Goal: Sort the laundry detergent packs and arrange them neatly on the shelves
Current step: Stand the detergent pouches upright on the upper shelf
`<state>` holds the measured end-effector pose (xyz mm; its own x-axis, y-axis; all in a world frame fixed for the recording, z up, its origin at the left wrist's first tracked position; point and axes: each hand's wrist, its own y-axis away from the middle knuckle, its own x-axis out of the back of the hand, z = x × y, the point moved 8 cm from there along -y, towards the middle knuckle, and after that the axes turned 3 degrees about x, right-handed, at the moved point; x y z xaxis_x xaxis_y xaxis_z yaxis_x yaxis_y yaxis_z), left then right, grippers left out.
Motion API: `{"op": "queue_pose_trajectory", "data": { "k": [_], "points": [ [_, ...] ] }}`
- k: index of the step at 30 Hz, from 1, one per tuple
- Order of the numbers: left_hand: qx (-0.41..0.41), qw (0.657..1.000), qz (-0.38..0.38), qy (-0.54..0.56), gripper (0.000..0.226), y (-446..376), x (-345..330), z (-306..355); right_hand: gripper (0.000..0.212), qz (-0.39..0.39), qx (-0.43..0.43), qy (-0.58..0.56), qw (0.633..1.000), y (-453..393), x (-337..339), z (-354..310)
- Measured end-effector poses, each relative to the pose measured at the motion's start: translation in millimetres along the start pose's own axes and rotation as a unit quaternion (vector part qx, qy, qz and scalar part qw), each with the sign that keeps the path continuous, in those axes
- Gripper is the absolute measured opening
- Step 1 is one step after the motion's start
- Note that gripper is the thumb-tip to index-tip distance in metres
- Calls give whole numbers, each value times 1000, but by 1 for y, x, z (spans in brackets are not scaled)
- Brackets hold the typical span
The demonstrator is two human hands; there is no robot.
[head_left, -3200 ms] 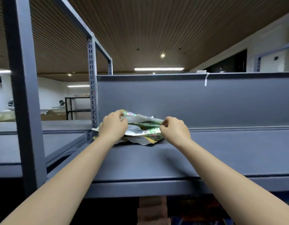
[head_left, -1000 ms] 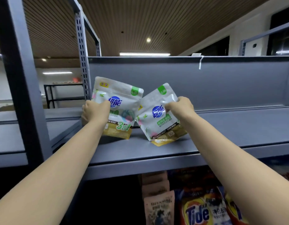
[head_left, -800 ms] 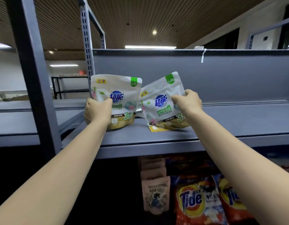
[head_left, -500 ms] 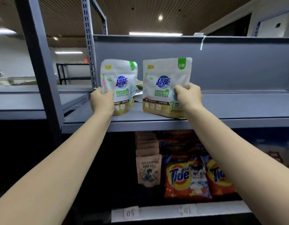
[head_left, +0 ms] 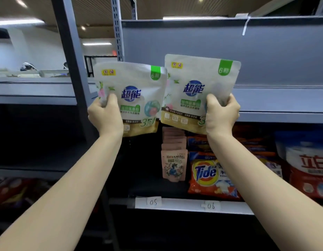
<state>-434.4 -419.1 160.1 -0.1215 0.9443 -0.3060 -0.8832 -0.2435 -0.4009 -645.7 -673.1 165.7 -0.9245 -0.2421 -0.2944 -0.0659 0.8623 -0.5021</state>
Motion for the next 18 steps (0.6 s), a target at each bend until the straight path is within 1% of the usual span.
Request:
{"op": "queue_pose_trajectory", "data": {
  "k": [3,5,8,10,12,15,18],
  "points": [
    [1,999,2,-44,32,18,18,-23,2,-17,-21,25,999,17,3,21],
    [12,997,13,-72,27,29,29,-41,2,-45,-34,41,998,28,1,37],
    [36,992,45,-113,19,42,46,-74,11,-102,-48,50,992,46,-5,60],
    [66,983,61,-157,22,45,56,-98,19,-140,-67,44,987,60,-9,76],
    [103,972,58,-205,24,45,62,-124,24,-165,-80,54,982,75,-12,90],
    [146,952,41,-266,20,44,64,-155,27,-164,-93,67,980,90,-10,109],
    [182,942,27,-280,23,42,62,-189,27,-156,-108,77,979,95,-6,126]
  ]
}}
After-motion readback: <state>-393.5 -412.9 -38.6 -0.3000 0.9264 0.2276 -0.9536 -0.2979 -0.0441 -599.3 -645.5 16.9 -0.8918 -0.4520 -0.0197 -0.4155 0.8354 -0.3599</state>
